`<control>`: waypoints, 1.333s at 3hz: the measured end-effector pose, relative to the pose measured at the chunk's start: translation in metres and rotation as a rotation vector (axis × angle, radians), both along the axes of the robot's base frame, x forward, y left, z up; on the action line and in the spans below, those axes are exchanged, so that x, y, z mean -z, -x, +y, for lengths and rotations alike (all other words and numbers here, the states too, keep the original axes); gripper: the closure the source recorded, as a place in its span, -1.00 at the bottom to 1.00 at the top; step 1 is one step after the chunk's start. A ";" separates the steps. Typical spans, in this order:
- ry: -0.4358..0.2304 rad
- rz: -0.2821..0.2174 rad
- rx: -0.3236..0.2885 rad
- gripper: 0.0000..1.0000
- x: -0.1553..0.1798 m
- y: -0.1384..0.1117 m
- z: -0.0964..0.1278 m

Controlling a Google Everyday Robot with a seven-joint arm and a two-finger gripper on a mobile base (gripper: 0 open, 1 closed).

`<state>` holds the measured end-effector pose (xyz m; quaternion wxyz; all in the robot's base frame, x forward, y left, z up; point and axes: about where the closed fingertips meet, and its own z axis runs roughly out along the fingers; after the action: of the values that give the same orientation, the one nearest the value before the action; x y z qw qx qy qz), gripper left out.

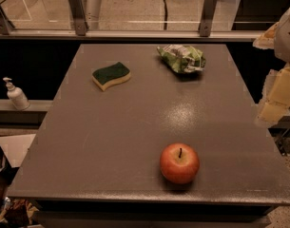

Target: Move apple near green jalapeno chip bag

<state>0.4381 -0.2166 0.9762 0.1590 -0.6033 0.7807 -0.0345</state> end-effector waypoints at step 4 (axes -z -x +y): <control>-0.239 0.094 -0.041 -1.00 0.043 0.026 0.022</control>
Offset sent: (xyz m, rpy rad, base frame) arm 0.0006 0.0199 -0.0260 0.1300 0.0474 0.0413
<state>0.4126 -0.1948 0.9337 0.1936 -0.5969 0.7733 0.0906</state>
